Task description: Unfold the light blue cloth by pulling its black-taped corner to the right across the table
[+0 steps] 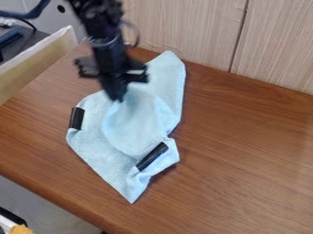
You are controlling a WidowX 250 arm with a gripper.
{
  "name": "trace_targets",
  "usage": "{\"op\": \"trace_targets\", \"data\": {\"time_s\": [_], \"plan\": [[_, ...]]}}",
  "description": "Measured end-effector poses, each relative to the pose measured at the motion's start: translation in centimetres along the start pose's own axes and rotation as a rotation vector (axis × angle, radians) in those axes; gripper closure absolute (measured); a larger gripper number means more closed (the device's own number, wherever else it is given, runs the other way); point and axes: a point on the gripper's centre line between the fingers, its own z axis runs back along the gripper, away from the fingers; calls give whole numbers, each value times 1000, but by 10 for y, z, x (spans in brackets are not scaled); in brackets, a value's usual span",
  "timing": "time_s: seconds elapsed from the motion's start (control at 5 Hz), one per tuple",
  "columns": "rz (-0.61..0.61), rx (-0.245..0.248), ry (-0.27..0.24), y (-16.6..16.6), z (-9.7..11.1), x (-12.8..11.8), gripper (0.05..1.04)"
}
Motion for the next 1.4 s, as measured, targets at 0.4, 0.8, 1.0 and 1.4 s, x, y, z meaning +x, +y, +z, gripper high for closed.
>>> {"op": "trace_targets", "data": {"time_s": [0.4,0.8,1.0,1.4], "plan": [[-58,-135,-89,-73,51,13,1028],[-181,-246,-46,-135,45,2,1028],[-258,-251,-15,-153,21,-6,1028],[-335,-256,-18,-180,-25,-25,1028]]}}
